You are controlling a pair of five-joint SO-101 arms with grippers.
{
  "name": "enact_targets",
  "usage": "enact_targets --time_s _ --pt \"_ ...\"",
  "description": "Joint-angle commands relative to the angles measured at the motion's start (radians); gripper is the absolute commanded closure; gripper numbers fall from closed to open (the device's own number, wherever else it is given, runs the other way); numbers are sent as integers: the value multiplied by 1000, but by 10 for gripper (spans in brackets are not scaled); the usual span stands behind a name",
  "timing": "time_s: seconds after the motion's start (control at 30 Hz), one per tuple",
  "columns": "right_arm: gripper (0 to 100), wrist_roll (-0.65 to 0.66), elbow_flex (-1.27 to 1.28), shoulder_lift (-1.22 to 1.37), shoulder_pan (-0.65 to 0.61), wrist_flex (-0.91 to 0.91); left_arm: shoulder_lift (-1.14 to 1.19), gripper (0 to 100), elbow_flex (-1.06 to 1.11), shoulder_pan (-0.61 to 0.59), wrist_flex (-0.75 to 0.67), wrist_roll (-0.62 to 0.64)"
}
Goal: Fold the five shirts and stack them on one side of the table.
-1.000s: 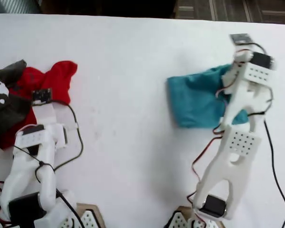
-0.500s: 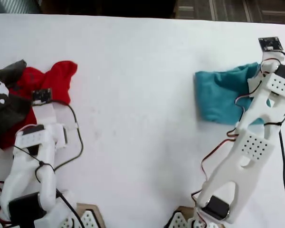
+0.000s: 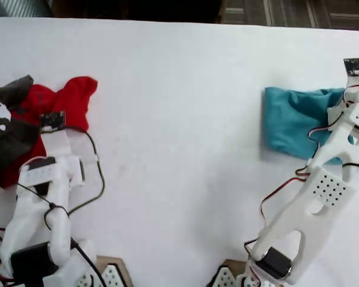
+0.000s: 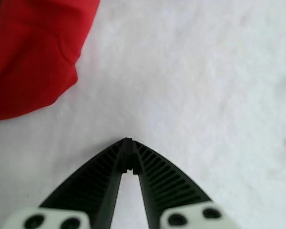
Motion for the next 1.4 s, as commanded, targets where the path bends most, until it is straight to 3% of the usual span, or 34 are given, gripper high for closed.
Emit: enact_targets --time_s 0.0,0.13,0.3,0.47,0.73,0.87,1.0,1.17,1.37 --pt "978 9 -46 -8 5 -18 -2 973 -33 -6 -15 11" --pt "959 8 -46 -12 -18 -18 -2 973 -33 -6 -15 11" --pt "819 5 -46 -16 -44 -18 -2 973 -33 -6 -15 11" --pt "814 0 -144 -18 -38 19 -2 973 -33 -6 -15 11" --pt "811 -132 -512 -18 -77 245 -2 973 -33 -6 -15 11" --pt "810 -175 -486 -74 -140 397 -3 973 -39 -6 -12 8" --pt "741 -278 -457 -117 -171 415 -9 973 -45 -8 3 5" --pt "751 -279 -222 -272 -199 415 -58 972 -223 -12 273 5" --pt "773 -279 330 -676 -274 415 -192 947 -579 -12 585 -38"
